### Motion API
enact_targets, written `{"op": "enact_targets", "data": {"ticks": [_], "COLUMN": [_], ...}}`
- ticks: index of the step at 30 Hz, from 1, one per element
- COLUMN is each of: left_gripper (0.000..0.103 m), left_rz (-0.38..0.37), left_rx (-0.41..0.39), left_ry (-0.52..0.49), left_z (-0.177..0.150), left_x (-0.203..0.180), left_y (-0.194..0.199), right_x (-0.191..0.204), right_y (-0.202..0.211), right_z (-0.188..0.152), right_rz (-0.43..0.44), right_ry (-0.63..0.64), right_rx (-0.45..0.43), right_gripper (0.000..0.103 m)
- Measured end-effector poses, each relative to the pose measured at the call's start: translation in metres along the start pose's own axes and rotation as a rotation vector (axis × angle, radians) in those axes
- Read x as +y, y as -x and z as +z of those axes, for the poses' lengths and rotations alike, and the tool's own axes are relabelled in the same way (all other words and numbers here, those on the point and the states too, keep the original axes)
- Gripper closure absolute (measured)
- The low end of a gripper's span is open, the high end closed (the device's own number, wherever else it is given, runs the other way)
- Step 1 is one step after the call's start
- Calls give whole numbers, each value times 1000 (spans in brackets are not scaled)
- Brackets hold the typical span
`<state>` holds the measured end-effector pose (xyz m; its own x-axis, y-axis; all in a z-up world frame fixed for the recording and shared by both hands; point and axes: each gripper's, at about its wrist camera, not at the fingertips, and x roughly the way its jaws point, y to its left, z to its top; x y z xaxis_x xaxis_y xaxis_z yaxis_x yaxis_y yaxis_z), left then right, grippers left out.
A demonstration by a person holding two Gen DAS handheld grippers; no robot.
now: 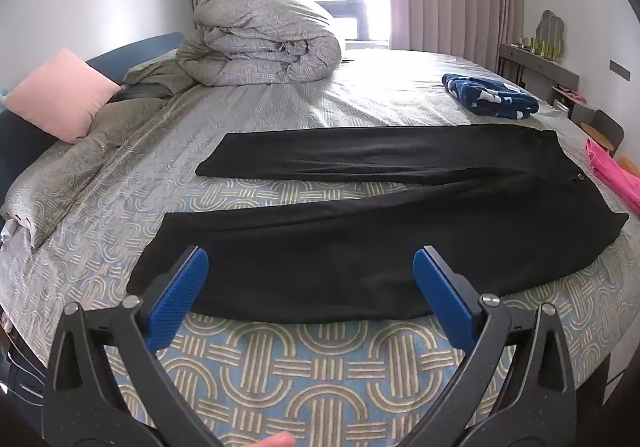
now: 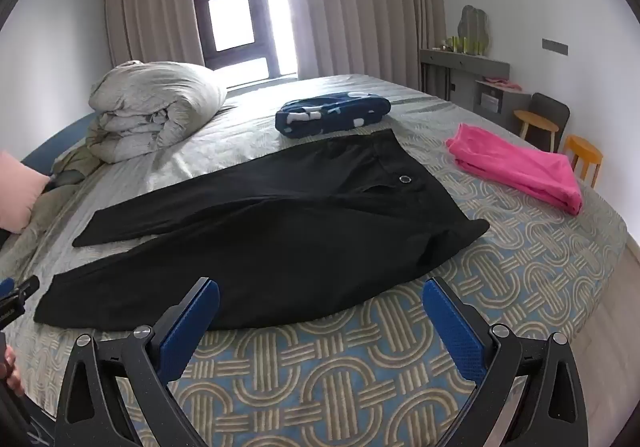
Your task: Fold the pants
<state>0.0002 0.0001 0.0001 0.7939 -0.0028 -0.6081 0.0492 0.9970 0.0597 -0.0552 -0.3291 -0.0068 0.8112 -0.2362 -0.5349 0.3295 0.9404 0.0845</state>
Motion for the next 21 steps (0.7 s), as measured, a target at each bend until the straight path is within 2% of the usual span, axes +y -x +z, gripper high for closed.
{"op": "enact_targets", "data": {"ticks": [5, 11, 16, 21], "left_gripper": [1, 1, 1, 1], "left_rz": [-30, -32, -68, -56], "left_rx": [14, -4, -22, -14], "left_ry": [21, 33, 54, 53], "left_z": [-3, -6, -4, -3], "left_x": [1, 6, 12, 12], "left_y": [-1, 3, 8, 6], "right_x": [-1, -10, -2, 0], "right_y": [1, 3, 6, 5], "right_z": [0, -4, 0, 1], "right_rz": [5, 27, 28, 77], "right_ry": [-7, -12, 9, -2], "right_rx": [-2, -8, -7, 2], "right_gripper": [0, 0, 0, 0]}}
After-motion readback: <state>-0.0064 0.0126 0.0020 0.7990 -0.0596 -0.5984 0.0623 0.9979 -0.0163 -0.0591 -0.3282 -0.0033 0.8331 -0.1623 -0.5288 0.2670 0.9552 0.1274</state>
